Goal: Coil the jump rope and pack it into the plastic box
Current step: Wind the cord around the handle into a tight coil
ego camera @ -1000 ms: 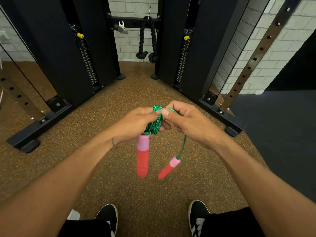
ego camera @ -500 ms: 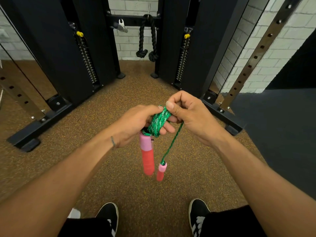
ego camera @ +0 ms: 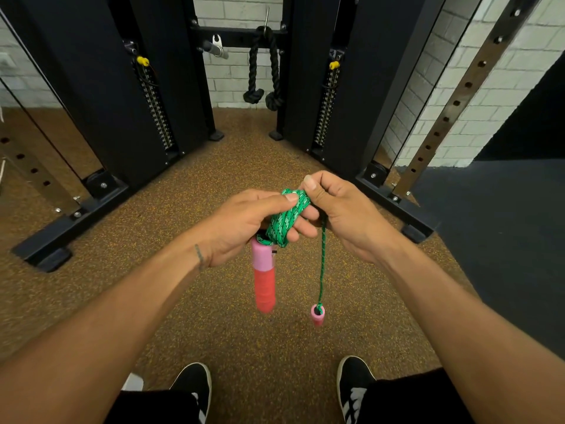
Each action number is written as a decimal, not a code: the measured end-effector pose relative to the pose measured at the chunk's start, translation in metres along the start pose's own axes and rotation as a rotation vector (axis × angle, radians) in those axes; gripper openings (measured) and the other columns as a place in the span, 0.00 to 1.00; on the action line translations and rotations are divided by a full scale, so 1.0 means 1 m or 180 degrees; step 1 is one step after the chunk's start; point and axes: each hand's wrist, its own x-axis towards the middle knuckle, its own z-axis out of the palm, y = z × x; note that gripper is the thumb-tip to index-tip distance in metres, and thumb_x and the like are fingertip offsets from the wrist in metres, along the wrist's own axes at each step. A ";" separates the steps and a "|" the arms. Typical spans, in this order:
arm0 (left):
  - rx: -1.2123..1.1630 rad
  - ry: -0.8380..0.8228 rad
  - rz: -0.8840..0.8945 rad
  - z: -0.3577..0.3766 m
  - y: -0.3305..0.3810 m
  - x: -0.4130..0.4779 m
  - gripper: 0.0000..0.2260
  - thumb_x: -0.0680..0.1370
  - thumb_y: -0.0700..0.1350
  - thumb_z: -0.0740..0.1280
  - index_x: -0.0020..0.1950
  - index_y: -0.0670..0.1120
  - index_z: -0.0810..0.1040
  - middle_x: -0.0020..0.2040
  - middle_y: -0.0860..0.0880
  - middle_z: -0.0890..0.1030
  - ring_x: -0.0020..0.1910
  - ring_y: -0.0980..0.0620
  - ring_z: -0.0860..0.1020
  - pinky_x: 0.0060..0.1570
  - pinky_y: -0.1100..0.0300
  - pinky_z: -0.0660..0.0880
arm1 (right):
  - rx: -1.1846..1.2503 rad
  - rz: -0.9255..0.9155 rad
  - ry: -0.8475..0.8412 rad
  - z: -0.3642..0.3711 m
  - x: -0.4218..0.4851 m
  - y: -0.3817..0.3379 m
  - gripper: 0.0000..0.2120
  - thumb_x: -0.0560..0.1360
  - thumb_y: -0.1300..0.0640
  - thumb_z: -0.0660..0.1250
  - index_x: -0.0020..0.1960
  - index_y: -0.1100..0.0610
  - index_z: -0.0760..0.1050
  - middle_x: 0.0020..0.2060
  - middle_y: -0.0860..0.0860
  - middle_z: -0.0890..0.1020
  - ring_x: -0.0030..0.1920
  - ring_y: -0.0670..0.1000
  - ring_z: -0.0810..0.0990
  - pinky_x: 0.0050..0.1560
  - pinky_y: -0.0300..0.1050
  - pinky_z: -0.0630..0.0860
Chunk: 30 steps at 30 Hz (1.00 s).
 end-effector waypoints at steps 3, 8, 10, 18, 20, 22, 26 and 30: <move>-0.0362 0.0009 0.0095 0.003 0.001 -0.001 0.16 0.80 0.48 0.61 0.55 0.39 0.83 0.44 0.43 0.86 0.36 0.55 0.79 0.43 0.62 0.76 | 0.0073 0.0101 -0.0068 0.002 0.002 0.005 0.15 0.82 0.46 0.60 0.46 0.55 0.78 0.37 0.52 0.78 0.40 0.51 0.73 0.46 0.48 0.72; -0.0938 0.0121 0.0309 0.001 0.004 0.000 0.19 0.77 0.50 0.61 0.60 0.40 0.81 0.52 0.42 0.86 0.42 0.55 0.83 0.46 0.60 0.77 | -0.0132 0.0284 -0.0046 0.007 0.002 0.009 0.14 0.85 0.54 0.57 0.61 0.60 0.77 0.41 0.55 0.76 0.34 0.44 0.71 0.34 0.39 0.70; -0.0992 0.0170 0.0375 0.000 0.005 -0.001 0.21 0.77 0.49 0.60 0.64 0.39 0.78 0.55 0.42 0.85 0.44 0.55 0.83 0.41 0.62 0.78 | -0.0075 0.0455 -0.0139 0.006 0.001 0.008 0.13 0.84 0.54 0.58 0.60 0.58 0.79 0.37 0.51 0.78 0.33 0.45 0.74 0.36 0.41 0.73; -0.0551 0.0533 0.0608 0.000 0.004 0.000 0.15 0.83 0.40 0.59 0.69 0.40 0.74 0.60 0.45 0.84 0.55 0.54 0.83 0.49 0.63 0.79 | -0.0158 0.0773 -0.0470 0.012 -0.006 -0.002 0.09 0.84 0.57 0.58 0.52 0.52 0.78 0.33 0.50 0.79 0.31 0.46 0.77 0.37 0.41 0.77; -0.0423 0.0677 0.0630 0.002 0.003 0.001 0.15 0.83 0.41 0.59 0.68 0.42 0.75 0.60 0.47 0.84 0.55 0.55 0.83 0.46 0.64 0.79 | -0.0246 0.0833 -0.0519 0.012 -0.006 -0.002 0.10 0.84 0.55 0.59 0.53 0.54 0.79 0.33 0.50 0.80 0.31 0.46 0.78 0.39 0.43 0.78; -0.0435 0.0829 0.0616 0.002 0.002 0.002 0.14 0.83 0.41 0.59 0.68 0.43 0.75 0.59 0.48 0.84 0.55 0.55 0.83 0.45 0.61 0.80 | -0.0397 0.0871 -0.0604 0.011 -0.006 0.000 0.11 0.83 0.54 0.60 0.54 0.56 0.80 0.34 0.50 0.81 0.32 0.46 0.78 0.42 0.47 0.78; -0.0354 0.1097 0.0546 0.000 0.003 0.004 0.14 0.84 0.43 0.59 0.68 0.45 0.74 0.59 0.50 0.84 0.58 0.54 0.82 0.43 0.55 0.80 | -0.0698 0.0838 -0.0712 0.012 -0.008 0.001 0.10 0.82 0.53 0.62 0.54 0.53 0.82 0.34 0.49 0.80 0.32 0.45 0.78 0.38 0.42 0.77; -0.0110 0.1194 0.0488 0.001 0.003 0.003 0.13 0.84 0.43 0.59 0.67 0.45 0.75 0.58 0.51 0.85 0.56 0.56 0.82 0.43 0.57 0.81 | -0.1004 0.0680 -0.0757 0.010 -0.009 -0.001 0.08 0.81 0.52 0.65 0.52 0.50 0.83 0.34 0.47 0.80 0.34 0.44 0.78 0.36 0.39 0.76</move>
